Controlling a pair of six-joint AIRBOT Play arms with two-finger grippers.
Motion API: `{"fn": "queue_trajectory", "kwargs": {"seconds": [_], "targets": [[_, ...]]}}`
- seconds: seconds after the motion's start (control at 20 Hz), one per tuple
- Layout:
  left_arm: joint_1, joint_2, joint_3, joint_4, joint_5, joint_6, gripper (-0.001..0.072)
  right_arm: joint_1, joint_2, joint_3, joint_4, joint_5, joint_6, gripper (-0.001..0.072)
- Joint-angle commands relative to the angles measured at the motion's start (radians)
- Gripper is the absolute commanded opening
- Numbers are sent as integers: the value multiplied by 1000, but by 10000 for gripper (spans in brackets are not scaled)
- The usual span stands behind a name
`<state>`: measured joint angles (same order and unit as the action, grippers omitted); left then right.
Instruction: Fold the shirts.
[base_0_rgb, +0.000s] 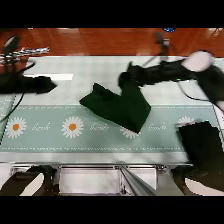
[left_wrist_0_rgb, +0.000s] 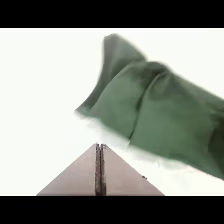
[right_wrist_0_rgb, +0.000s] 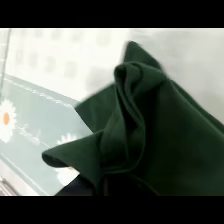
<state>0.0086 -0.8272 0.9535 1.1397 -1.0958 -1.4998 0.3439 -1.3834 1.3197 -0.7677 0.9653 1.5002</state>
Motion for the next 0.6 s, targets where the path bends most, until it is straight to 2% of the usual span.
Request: {"fn": "queue_trajectory", "kwargs": {"seconds": [0.0,0.1,0.15,0.2,0.25,0.4,0.55], "targets": [[81,259,-228,10,11,-18,24,101,-273,190,97,-45,0,25],[80,312,-303,-28,11,-24,24,136,-373,259,135,-61,0,26],[80,317,-334,-53,11,-23,24,151,-409,275,152,-78,0,116],[80,315,-359,-70,12,-23,24,163,-436,278,188,-79,-2,305],[80,309,-383,-86,17,-23,24,170,-450,278,208,-60,-15,422],[89,292,-389,-150,89,-23,24,132,-431,279,207,21,-18,416],[147,286,-230,-205,172,-23,24,-35,-312,279,188,221,-12,415]]}}
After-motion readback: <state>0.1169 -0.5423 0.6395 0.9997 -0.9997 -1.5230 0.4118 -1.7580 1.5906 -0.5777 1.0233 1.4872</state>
